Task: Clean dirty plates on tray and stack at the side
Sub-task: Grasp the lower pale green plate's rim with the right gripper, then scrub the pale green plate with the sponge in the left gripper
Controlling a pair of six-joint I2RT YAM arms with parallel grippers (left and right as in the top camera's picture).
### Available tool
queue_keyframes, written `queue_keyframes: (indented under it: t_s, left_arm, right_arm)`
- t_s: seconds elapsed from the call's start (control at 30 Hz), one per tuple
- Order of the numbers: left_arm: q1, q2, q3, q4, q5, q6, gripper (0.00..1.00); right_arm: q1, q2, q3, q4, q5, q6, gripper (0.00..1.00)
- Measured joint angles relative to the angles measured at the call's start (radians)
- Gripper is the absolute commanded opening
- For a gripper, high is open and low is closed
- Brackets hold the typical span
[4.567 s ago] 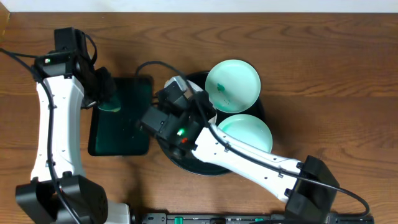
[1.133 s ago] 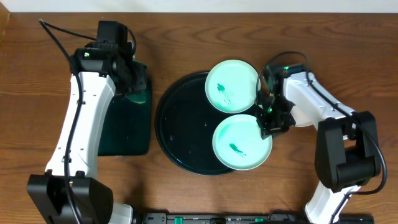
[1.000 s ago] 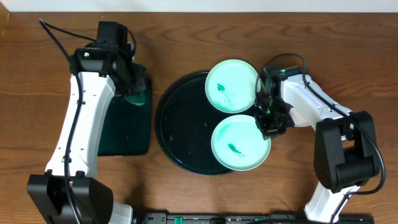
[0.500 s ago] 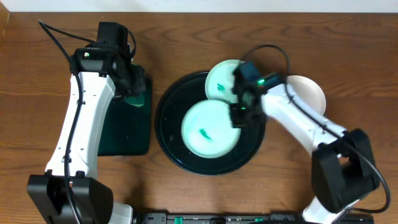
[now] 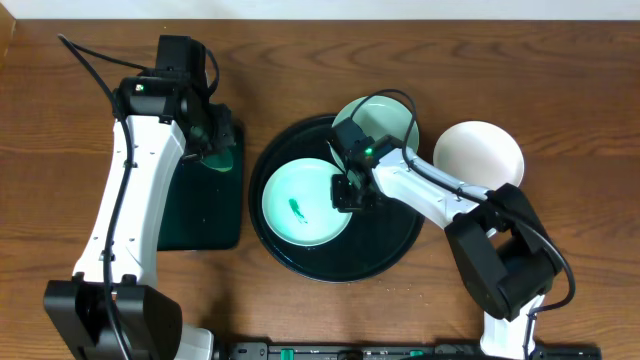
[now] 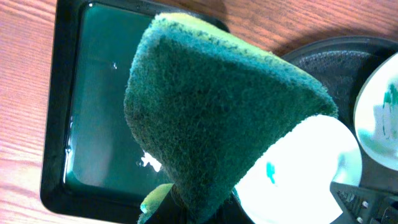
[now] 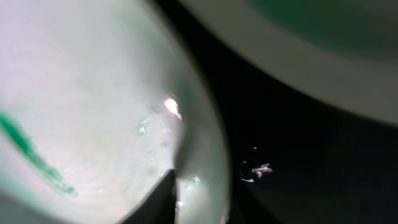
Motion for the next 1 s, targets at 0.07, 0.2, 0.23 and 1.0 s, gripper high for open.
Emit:
queue_keyframes:
  t_s: [0.07, 0.2, 0.23, 1.0]
  left_arm:
    - [0.0, 0.0, 0.0, 0.001, 0.0, -0.001, 0.07]
    - [0.0, 0.0, 0.0, 0.0, 0.0, -0.001, 0.07]
    - [0.0, 0.0, -0.002, 0.001, 0.0, -0.003, 0.07]
    - [-0.061, 0.0, -0.153, 0.069, 0.043, -0.15, 0.07]
  right_arm:
    - [-0.004, 0.01, 0.005, 0.0, -0.036, -0.05, 0.32]
    - [-0.024, 0.016, 0.011, 0.002, -0.088, -0.159, 0.33]
    - [-0.032, 0.017, 0.011, 0.004, -0.1, -0.187, 0.33]
    - [-0.037, 0.039, 0.049, 0.083, 0.034, -0.217, 0.01]
